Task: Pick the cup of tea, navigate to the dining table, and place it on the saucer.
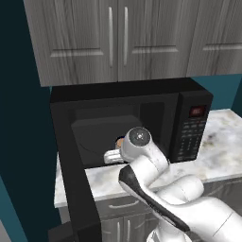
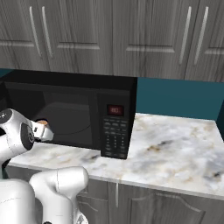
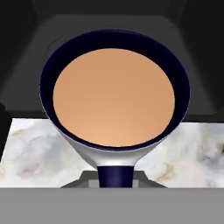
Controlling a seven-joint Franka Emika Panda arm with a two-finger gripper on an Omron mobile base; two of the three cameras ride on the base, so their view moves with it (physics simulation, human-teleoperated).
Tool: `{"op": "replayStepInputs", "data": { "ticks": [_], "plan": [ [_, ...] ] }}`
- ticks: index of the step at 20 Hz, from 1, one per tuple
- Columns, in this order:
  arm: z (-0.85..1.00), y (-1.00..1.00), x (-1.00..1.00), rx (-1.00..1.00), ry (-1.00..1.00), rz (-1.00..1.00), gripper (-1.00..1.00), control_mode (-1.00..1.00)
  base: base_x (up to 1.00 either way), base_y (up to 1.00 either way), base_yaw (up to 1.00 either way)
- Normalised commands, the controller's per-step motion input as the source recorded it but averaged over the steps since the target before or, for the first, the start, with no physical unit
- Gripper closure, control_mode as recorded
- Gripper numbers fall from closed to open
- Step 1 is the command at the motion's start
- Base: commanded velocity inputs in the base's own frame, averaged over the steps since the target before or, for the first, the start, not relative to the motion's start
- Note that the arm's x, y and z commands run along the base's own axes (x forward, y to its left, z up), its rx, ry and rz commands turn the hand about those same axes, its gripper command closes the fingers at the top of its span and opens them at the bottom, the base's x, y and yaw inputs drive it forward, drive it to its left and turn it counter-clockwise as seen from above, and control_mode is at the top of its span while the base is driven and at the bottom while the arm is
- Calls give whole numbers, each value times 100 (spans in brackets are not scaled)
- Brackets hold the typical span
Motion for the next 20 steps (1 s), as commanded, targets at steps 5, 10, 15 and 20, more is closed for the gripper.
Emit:
{"op": "replayStepInputs", "data": {
  "ticks": [5, 10, 15, 20],
  "plan": [
    [85, -53, -100, 0, 0, 20, 100, -100, 0, 0, 0],
    [73, -72, -100, 0, 0, 37, 100, -100, 0, 0, 0],
    [86, -73, -100, 1, 0, 28, 100, -100, 0, 0, 0],
    [7, -54, -83, 0, 0, 24, 100, -100, 0, 0, 0]
  ]
}}
